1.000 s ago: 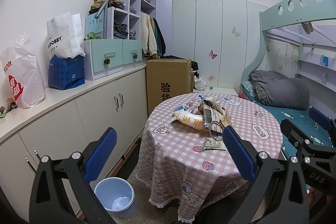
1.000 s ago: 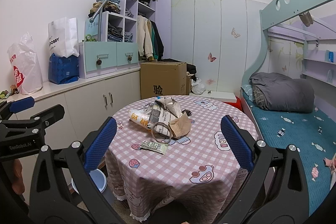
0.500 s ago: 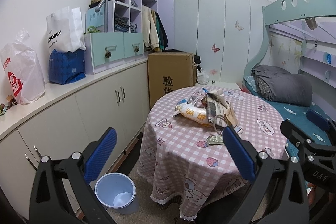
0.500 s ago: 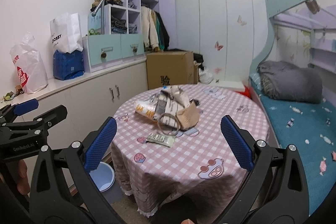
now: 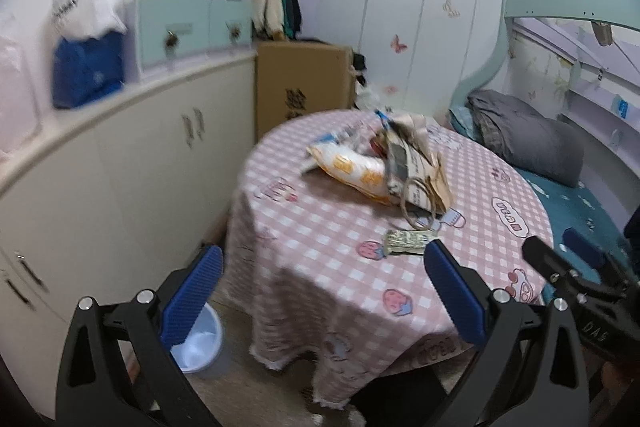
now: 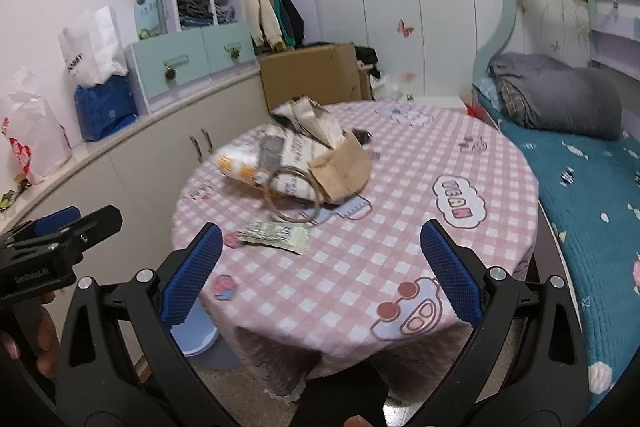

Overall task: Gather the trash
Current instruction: 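Grasp the small white-green snack wrapper with the left gripper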

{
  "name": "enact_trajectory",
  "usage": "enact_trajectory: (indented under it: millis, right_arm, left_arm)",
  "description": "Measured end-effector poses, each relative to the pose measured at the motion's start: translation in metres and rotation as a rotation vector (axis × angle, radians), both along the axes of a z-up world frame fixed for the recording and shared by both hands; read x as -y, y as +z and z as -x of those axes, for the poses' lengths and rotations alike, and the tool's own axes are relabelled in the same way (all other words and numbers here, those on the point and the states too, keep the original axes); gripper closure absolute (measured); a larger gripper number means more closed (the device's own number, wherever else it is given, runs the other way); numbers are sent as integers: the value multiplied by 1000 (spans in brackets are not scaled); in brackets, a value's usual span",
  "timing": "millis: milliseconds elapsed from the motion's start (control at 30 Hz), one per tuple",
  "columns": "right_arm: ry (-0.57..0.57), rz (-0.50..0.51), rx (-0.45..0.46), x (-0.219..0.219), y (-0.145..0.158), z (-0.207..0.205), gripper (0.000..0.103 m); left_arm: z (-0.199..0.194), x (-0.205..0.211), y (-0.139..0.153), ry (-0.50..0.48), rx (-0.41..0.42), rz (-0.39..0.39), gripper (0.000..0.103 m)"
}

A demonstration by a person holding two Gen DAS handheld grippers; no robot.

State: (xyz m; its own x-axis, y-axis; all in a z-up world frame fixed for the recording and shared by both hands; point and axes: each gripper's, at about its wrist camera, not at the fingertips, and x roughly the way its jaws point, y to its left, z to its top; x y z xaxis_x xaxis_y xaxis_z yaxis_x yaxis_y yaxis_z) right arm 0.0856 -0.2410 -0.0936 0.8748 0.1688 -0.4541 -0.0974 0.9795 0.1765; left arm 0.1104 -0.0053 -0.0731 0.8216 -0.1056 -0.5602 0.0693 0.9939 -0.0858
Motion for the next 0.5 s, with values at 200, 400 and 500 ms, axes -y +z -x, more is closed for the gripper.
enact_trajectory:
  millis: [200, 400, 500]
  right_arm:
    - [-38, -24, -45, 17, -20, -31, 6]
    - [-66, -57, -76, 37, -33, -46, 6]
    - [-65, -63, -90, 42, -38, -52, 6]
  left_arm:
    - [-39, 31, -22, -89, -49, -32, 9]
    - [-71, 76, -51, -258, -121, -133, 22]
    - [-82, 94, -62, -321, -142, -200, 24]
